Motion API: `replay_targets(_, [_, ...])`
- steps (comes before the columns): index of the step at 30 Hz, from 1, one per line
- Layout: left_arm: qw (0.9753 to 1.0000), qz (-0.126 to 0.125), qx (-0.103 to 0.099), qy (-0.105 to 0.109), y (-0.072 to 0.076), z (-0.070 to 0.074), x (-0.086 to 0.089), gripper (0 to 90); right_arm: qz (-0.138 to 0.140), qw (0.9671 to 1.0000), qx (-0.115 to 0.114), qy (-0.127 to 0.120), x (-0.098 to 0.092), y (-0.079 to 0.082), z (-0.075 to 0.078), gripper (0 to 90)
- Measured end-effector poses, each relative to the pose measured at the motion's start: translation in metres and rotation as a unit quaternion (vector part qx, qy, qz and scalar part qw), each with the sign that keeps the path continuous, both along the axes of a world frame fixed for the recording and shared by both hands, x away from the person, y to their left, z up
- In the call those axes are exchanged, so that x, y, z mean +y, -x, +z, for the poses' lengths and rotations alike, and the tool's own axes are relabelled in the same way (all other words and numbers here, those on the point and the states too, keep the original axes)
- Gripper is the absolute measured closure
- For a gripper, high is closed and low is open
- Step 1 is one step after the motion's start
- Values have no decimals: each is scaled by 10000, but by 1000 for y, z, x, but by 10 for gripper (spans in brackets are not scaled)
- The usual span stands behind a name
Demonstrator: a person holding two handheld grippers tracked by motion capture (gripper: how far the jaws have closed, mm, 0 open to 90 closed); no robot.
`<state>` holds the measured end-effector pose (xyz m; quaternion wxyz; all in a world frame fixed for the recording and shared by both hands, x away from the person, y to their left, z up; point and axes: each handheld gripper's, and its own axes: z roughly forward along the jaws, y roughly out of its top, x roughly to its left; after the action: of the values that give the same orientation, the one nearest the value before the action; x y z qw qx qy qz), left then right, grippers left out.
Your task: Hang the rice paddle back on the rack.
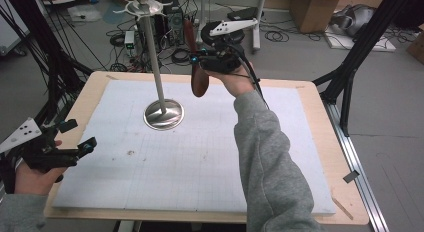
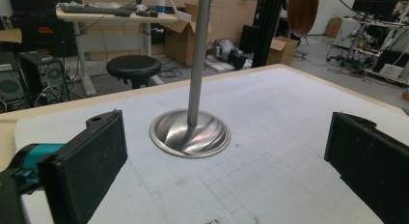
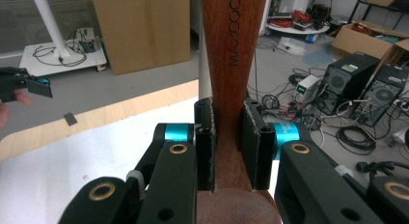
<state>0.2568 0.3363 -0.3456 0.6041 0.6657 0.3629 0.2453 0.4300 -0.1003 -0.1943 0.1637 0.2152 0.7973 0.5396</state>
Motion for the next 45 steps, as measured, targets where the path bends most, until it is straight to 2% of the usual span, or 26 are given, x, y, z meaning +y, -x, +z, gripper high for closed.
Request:
replay_targets(6, [10000,24,34,8,1,-1,2,17,-65,10000,-5,-14,7,-5,1,774])
replay_targets(9, [10000,52,42,10,1,-1,4,17,-73,9998,-15,-157,12,-10,3,775])
replay_targets(16, [9999,72,52,48,1,-2,6,17,-81,9998,-39,-184,21,-9,10,774])
replay_targets(22, [9999,68,59,64,2,-2,7,17,-187,9995,-11,-259,28,-9,9,774])
replay_targets(31, [9999,67,74,59,2,-2,7,17,-174,9991,-37,-385,36,-9,7,774])
replay_targets(43, [9999,100,73,54,4,-2,10,18,-333,9989,-130,-317,44,-7,6,774])
replay_targets(45, [9999,123,71,84,5,-2,11,17,-363,9986,-200,-339,45,-7,7,774])
